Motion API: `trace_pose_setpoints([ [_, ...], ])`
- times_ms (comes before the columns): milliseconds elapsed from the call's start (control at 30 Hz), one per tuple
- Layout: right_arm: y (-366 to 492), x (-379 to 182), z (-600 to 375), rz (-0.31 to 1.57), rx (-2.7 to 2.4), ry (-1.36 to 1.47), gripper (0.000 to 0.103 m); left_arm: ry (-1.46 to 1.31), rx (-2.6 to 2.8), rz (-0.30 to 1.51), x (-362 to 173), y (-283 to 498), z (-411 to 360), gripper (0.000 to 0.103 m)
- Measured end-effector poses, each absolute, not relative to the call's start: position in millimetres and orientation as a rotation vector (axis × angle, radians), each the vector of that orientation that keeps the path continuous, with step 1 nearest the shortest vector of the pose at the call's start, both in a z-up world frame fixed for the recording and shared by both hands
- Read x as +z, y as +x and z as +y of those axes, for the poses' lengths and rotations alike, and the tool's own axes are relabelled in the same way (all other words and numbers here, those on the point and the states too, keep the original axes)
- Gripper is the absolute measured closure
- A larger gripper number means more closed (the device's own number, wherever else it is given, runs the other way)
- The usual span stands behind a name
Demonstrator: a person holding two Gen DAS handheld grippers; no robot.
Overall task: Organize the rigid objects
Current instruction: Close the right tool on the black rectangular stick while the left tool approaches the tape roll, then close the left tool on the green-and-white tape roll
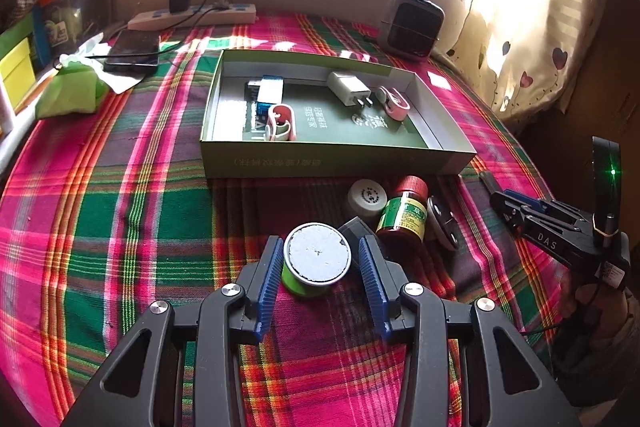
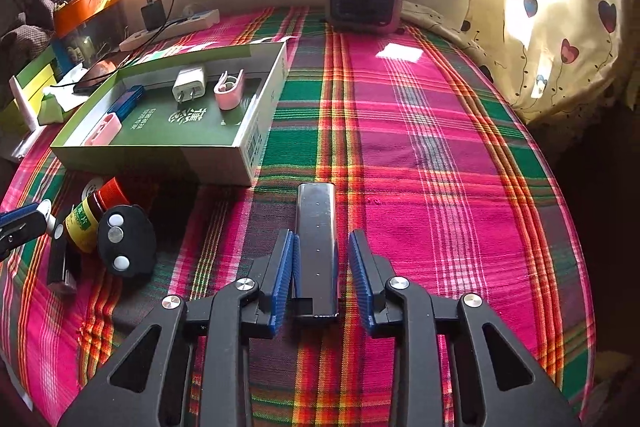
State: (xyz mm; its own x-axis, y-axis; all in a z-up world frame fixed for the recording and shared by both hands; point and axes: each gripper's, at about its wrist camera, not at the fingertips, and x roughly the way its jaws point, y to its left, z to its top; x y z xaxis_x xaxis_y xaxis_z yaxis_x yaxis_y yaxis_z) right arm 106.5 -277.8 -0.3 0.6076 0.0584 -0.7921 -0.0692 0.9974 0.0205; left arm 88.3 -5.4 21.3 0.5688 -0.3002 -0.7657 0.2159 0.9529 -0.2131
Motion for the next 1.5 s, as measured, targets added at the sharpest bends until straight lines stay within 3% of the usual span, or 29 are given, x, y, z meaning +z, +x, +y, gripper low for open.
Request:
trace_pose_setpoints([
  [967,105.0,-0.8,-283.3,0.913,0.087,0.003,0.079,-0.109,-0.204,0.924,10.5,94.9,10.9,0.065],
  [1167,105.3,-0.7,-282.5,0.913,0.085,-0.001,0.079,-0.112,-0.200,0.914,11.3,94.3,12.3,0.070],
  [1500,105.3,-0.7,-281.7,0.914,0.083,-0.005,0.079,-0.116,-0.192,0.905,11.6,93.7,15.2,0.070],
])
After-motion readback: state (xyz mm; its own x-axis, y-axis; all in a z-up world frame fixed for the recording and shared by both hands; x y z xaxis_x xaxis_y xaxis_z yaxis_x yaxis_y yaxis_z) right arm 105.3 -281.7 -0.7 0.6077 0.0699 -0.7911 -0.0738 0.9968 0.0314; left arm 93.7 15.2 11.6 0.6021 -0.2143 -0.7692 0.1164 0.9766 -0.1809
